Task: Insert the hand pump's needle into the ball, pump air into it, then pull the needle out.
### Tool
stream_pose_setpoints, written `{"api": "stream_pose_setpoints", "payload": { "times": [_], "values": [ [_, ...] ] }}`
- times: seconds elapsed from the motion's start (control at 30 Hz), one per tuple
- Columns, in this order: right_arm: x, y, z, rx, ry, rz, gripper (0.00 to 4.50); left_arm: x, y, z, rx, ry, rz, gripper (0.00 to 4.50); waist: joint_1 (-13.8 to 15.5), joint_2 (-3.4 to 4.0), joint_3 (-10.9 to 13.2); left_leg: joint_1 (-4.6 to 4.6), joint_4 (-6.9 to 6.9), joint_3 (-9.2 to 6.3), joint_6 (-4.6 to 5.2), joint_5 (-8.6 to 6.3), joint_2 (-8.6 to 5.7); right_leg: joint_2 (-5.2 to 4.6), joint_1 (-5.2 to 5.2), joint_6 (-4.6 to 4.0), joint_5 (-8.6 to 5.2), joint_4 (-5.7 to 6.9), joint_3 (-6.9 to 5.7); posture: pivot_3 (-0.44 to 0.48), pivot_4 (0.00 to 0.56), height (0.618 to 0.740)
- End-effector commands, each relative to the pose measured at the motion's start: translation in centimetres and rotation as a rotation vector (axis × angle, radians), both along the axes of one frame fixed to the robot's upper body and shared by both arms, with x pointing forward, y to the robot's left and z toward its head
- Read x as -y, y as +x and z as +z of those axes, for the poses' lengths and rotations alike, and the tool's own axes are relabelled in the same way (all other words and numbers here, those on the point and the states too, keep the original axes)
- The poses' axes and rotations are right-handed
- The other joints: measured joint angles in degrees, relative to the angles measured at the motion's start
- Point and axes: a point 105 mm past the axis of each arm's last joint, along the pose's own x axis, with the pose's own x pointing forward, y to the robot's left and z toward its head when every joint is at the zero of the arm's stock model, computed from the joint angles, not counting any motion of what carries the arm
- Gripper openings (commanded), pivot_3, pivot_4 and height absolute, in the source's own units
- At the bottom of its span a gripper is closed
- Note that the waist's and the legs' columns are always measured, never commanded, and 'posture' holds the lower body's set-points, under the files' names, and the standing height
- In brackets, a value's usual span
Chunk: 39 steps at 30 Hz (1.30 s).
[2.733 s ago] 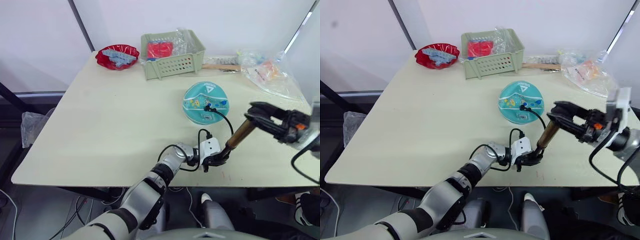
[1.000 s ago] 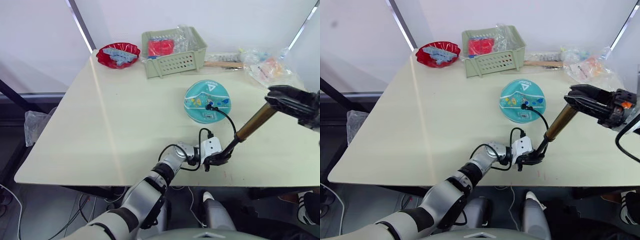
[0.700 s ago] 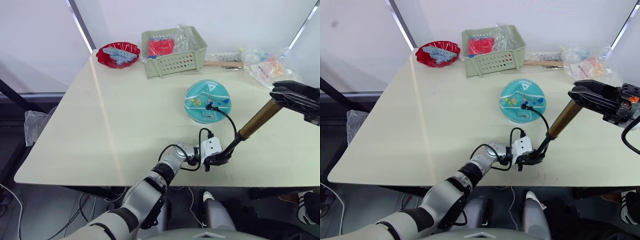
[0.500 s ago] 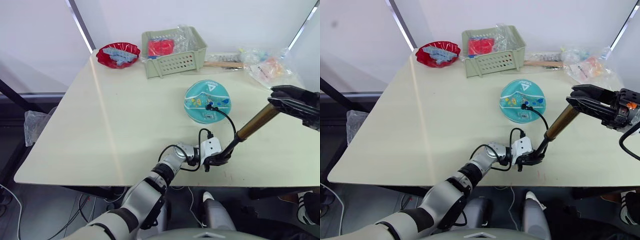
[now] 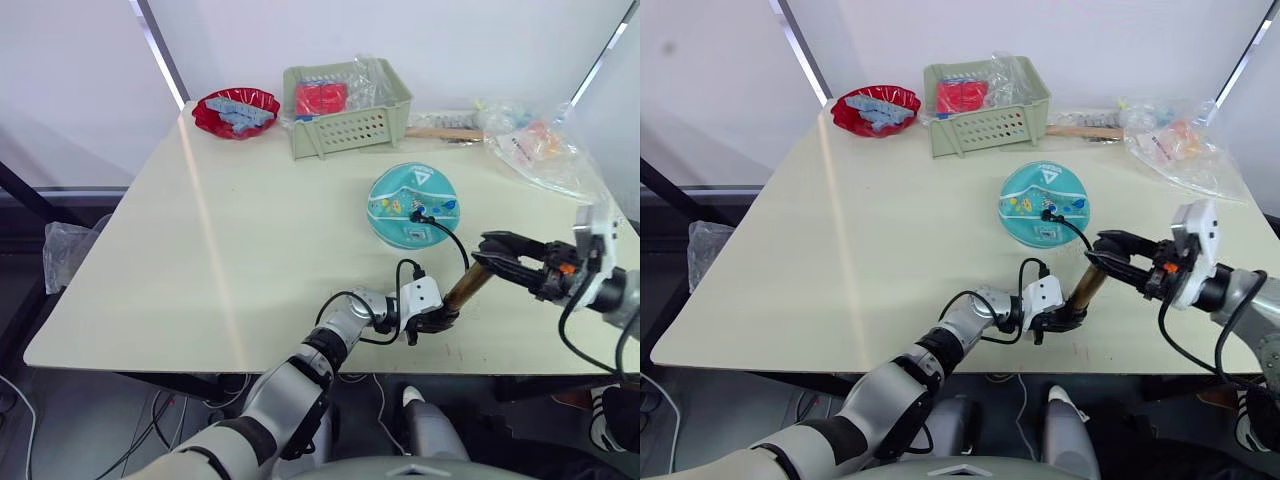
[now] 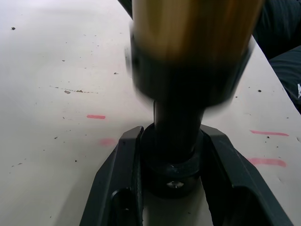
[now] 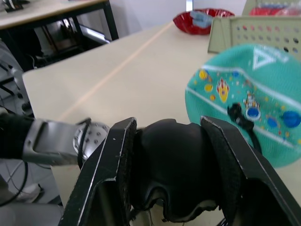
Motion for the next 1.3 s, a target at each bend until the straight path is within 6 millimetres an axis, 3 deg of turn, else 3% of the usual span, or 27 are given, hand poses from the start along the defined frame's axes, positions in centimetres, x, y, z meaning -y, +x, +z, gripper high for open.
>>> {"api": "stream_pose_setpoints", "payload": {
  "times": [0.03,0.2,0.3,0.5,0.73,1.13,1.3],
  "values": [
    [1.1,0.2,-3.5,-0.102,-0.071,-0.072,1.68,-2.7,-1.1,-3.7,-0.102,0.132,0.032,1.19,0.0,0.00,0.0,0.00,0.00,0.00,0.00,0.00,0.00,0.00,0.00,0.00,0.00,0.00,0.00,0.000,0.150,0.737],
    [0.7,0.5,-3.7,-0.086,-0.060,-0.070,1.68,-2.7,-1.0,-3.7,-0.102,0.133,0.032,1.19,0.0,0.02,0.0,0.00,0.00,-0.01,0.00,0.00,-0.01,0.02,0.00,0.00,0.00,0.00,-0.01,0.000,0.150,0.737],
    [0.7,0.7,-2.7,-0.056,-0.035,-0.067,1.68,-2.7,-1.0,-3.7,-0.101,0.136,0.033,1.19,0.0,0.02,0.0,0.00,0.00,-0.01,0.00,0.00,-0.01,0.02,0.00,0.00,0.00,0.00,-0.01,0.000,0.150,0.737],
    [1.2,0.4,2.6,0.073,0.032,-0.008,1.68,-3.0,-1.0,-3.9,-0.103,0.141,0.035,1.19,0.0,0.22,0.2,-0.06,0.00,0.00,0.00,0.00,-0.02,0.01,-0.04,0.01,0.00,-0.01,-0.01,0.000,0.150,0.737],
    [1.6,-0.4,7.4,0.168,0.032,0.036,1.68,-3.0,-1.3,-4.0,-0.105,0.143,0.023,1.19,0.1,0.52,0.5,-0.17,-0.03,0.00,0.01,0.00,-0.07,0.00,-0.15,0.17,0.09,-0.03,-0.03,0.000,0.150,0.737],
    [3.2,-1.2,14.1,0.250,0.096,0.062,1.68,-3.0,-1.4,-4.2,-0.110,0.148,0.019,1.19,0.0,0.64,0.7,-0.22,-0.03,0.04,0.01,0.00,-0.08,-0.05,-0.18,0.07,0.03,-0.08,-0.02,0.000,0.150,0.737],
    [3.6,-1.3,14.9,0.237,0.081,0.069,1.68,-3.0,-1.4,-4.2,-0.112,0.151,0.018,1.19,0.1,0.62,0.8,-0.25,-0.05,0.03,0.01,0.00,-0.07,-0.06,-0.19,0.00,0.01,-0.10,-0.04,0.000,0.150,0.737]
  ]
}}
